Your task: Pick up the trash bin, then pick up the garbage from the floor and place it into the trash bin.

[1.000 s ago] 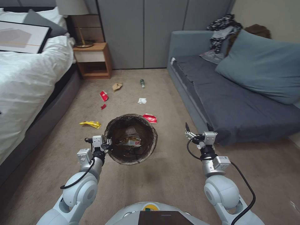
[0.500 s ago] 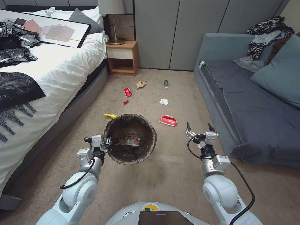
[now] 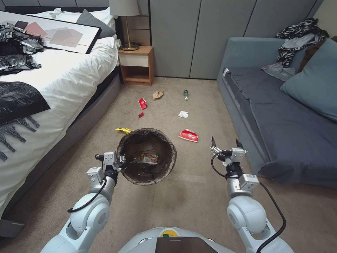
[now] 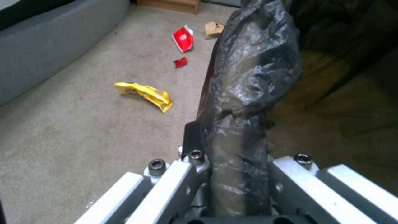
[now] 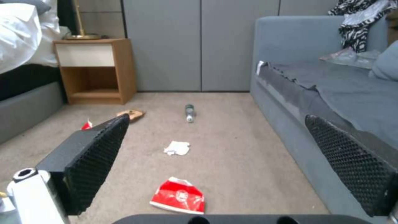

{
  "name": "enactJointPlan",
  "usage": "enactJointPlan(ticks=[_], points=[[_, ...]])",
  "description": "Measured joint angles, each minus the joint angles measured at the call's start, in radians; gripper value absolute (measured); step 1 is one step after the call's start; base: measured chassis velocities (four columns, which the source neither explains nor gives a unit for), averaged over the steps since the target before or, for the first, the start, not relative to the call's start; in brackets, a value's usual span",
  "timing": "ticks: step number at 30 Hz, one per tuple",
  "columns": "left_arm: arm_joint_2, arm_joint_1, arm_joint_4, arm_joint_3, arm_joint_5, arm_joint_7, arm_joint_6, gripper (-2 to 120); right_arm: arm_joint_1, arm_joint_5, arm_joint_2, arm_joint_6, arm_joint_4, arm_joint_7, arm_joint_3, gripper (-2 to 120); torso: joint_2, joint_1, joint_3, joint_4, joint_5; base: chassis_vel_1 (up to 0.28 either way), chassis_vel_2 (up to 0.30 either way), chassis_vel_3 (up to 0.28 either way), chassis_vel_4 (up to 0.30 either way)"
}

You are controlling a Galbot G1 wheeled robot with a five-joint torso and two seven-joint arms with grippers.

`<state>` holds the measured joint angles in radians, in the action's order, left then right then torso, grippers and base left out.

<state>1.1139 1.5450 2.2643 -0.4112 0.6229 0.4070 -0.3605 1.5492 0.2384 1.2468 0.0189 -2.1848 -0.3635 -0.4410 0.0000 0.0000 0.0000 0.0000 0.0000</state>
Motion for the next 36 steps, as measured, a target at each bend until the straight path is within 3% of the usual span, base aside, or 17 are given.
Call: enactJointPlan(ticks=[15, 36], points=[[-0.002, -0.005, -0.009, 0.004, -0.015, -0.009, 0.003, 3, -0.001, 0.000, 0.008, 0.015, 0.005, -0.010, -0.003, 100, 0.000, 0.000, 0.000, 0.0000, 0.0000, -0.003, 0.004, 0.002, -0.003], [-0.002, -0.004, -0.006, 0.005, -0.012, -0.009, 0.004, 3, 0.003, -0.001, 0.012, 0.024, -0.002, -0.012, -0.004, 100, 0.000, 0.000, 0.000, -0.0001, 0.0001, -0.148, 0.142, 0.143, -0.147]])
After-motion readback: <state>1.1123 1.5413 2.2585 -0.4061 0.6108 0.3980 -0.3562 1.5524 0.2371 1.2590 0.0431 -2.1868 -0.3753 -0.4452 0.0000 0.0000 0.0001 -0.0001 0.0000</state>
